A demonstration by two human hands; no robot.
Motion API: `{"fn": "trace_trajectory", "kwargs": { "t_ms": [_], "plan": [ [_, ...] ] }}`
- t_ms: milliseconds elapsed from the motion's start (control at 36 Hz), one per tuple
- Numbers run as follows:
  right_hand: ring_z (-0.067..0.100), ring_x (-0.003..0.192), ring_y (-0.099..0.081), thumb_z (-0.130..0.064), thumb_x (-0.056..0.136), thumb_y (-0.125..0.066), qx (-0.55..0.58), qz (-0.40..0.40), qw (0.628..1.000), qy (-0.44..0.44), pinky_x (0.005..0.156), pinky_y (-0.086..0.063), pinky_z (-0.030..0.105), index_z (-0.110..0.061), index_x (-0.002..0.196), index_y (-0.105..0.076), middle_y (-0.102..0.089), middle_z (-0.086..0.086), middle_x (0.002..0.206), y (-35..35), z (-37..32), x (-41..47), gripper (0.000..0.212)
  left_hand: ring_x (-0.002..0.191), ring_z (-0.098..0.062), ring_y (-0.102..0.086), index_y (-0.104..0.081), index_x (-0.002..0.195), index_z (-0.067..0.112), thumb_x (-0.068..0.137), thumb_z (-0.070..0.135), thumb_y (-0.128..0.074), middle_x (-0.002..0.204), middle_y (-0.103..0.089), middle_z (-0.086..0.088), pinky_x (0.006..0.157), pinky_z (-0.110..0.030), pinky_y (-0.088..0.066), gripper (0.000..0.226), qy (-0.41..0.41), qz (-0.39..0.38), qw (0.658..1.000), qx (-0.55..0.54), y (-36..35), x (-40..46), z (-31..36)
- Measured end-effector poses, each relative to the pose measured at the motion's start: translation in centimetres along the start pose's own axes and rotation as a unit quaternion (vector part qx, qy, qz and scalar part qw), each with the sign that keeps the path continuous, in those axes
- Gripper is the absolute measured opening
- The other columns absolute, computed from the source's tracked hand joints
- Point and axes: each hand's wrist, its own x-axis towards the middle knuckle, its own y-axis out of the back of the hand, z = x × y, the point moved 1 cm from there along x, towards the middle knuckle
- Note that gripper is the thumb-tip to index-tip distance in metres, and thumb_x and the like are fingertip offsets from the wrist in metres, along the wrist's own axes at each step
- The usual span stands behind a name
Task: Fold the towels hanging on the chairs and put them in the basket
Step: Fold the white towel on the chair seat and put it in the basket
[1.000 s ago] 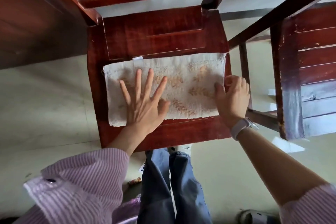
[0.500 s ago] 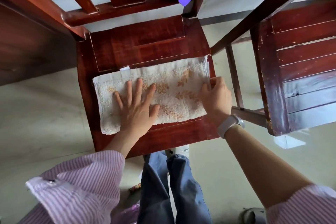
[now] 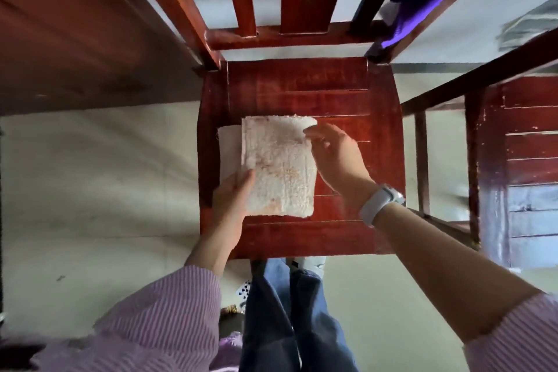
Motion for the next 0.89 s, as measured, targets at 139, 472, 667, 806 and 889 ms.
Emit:
{"fn": "trace_trajectory", "kwargs": {
  "t_ms": [139, 472, 667, 806, 889],
  "plan": [
    [0.021, 0.130, -0.031, -0.031, 0.094, -0.044, -0.173, -0.125, 0.972, 0.097, 0.108, -0.026, 0.050, -0.026, 0.136, -0.040, -0.044, -0.002, 0.139, -1.2, -1.6, 2.8, 0.043, 0.056, 0.004, -0.045, -0.057, 0.079, 0.011, 0.088, 0.022, -0.060, 0.069, -0.052, 0.009, 0.053, -0.006, -0.035, 0.015, -0.138, 0.096, 0.981, 0.092, -0.4, -1.6, -0.2],
    [0.001, 0.068, -0.051, -0.039, 0.088, -0.055, -0.192, -0.278, 0.934, 0.118, 0.062, -0.035, 0.005, -0.030, 0.071, -0.058, -0.053, -0.015, 0.070, -4.7, -6.1, 6.7, 0.020, 0.102, -0.004, -0.054, -0.058, 0.117, 0.007, 0.080, 0.037, -0.060, 0.110, -0.059, 0.002, 0.087, -0.015, -0.044, 0.047, -0.247, 0.122, 0.961, 0.038, 1.0, -2.5, -2.1],
    [0.007, 0.070, -0.052, -0.018, 0.095, -0.047, -0.185, -0.271, 0.931, 0.157, 0.057, -0.035, 0.014, -0.010, 0.107, -0.064, -0.060, -0.005, 0.085, -5.8, -5.6, 7.3, 0.022, 0.073, -0.009, -0.057, -0.065, 0.101, 0.005, 0.085, 0.025, -0.064, 0.087, -0.066, -0.002, 0.068, -0.027, -0.050, 0.025, -0.160, 0.180, 0.970, 0.021, 1.7, -1.5, -4.0],
    [0.011, 0.073, -0.054, -0.020, 0.095, -0.045, -0.182, -0.218, 0.938, 0.201, 0.058, -0.034, 0.020, -0.014, 0.109, -0.063, -0.059, -0.005, 0.089, -7.5, -5.7, 7.3, 0.024, 0.074, -0.013, -0.061, -0.064, 0.102, 0.007, 0.085, 0.026, -0.063, 0.085, -0.069, -0.005, 0.067, -0.029, -0.051, 0.026, -0.136, 0.208, 0.969, 0.013, 1.9, -1.6, -4.3],
    [0.011, 0.081, -0.052, -0.024, 0.094, -0.045, -0.206, -0.196, 0.935, 0.210, 0.067, -0.034, 0.023, -0.018, 0.110, -0.062, -0.059, -0.006, 0.094, -8.3, -5.7, 7.3, 0.023, 0.069, -0.008, -0.057, -0.064, 0.103, 0.009, 0.085, 0.031, -0.064, 0.081, -0.068, -0.002, 0.060, -0.022, -0.047, 0.028, -0.139, 0.204, 0.969, 0.027, 2.1, -1.7, -4.3]
  ]
}}
